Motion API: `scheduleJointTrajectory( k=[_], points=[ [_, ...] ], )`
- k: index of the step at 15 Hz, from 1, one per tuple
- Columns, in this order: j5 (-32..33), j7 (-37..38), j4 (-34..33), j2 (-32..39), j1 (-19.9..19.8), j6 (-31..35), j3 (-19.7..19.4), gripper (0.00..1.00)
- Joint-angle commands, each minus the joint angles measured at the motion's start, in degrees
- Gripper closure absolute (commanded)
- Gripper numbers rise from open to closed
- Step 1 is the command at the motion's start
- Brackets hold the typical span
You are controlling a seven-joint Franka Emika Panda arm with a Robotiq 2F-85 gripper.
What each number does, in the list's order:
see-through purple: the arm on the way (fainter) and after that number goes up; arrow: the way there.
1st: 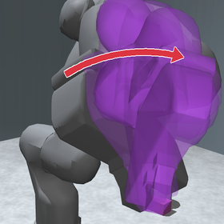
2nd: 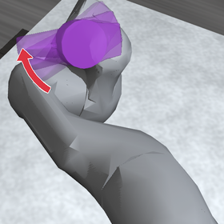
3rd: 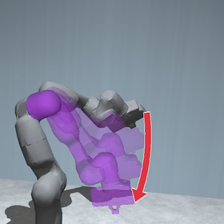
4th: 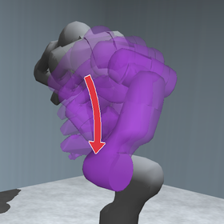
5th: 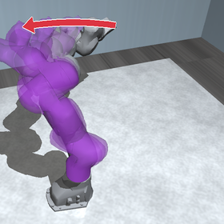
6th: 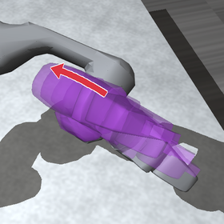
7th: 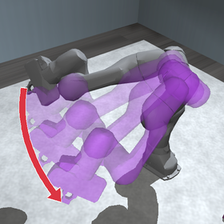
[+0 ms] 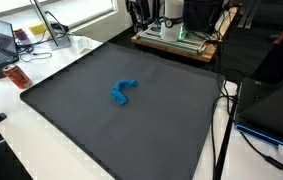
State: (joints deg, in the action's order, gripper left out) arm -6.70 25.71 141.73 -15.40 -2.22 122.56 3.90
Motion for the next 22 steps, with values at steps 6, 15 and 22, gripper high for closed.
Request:
scheduleJointTrajectory(
  k=[6, 15, 22],
  points=[
    [-1.8, 0.6, -1.9, 3.4, 1.4, 1.4, 0.6, 0.00],
    [-1.5, 14.1, -7.8, 17.9, 3.2, 10.5, 1.6, 0.00],
    [-2.8, 21.9, -13.0, 30.7, 5.8, 18.3, 0.1, 0.00]
  ],
)
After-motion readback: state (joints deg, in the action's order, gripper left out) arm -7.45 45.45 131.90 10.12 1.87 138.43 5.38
